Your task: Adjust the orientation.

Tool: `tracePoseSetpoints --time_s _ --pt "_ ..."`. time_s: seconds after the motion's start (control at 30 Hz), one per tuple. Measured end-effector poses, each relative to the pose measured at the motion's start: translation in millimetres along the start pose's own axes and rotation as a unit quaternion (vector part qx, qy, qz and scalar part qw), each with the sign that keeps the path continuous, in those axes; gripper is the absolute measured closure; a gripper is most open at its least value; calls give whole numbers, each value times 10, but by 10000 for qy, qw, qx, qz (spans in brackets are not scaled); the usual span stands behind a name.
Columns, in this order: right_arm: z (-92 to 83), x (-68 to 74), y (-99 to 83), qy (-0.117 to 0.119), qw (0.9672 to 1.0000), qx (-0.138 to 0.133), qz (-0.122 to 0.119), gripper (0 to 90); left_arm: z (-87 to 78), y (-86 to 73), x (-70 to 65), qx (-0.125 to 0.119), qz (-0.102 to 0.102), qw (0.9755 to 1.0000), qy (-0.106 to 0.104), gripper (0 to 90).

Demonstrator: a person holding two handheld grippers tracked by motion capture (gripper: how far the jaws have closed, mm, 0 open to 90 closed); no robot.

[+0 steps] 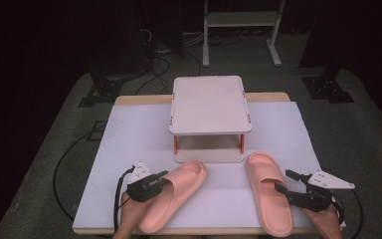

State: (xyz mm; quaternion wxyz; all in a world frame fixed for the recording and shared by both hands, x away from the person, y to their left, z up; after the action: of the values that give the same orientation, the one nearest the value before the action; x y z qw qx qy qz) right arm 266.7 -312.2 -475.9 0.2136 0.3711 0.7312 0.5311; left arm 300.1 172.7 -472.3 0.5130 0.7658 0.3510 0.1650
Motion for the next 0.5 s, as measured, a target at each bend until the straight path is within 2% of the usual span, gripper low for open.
tracePoseSetpoints --time_s 0.23,0.33,0.5 --pt "54 -22 -43 -43 9998 200 -1 466 -13 -5 20 -35 -70 10000 25 750" --pt "57 -19 -44 -144 9997 206 -11 519 -26 1 27 -77 -120 9999 23 751" --pt "59 -27 -46 -232 9995 226 -10 547 -34 4 33 -115 -149 9998 25 751"
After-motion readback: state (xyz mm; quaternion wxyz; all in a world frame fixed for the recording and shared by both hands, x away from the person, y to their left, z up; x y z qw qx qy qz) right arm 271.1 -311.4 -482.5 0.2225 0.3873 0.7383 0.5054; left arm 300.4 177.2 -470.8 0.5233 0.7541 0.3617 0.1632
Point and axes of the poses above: each handheld gripper's, and its own axes: z roughly forward along the jaws, y roughly out of its top, x roughly to its left, the point moved 2 cm from there along z, roughly forward along the jaws, and after that the axes turned 3 degrees about -x, right-handed, at the moved point
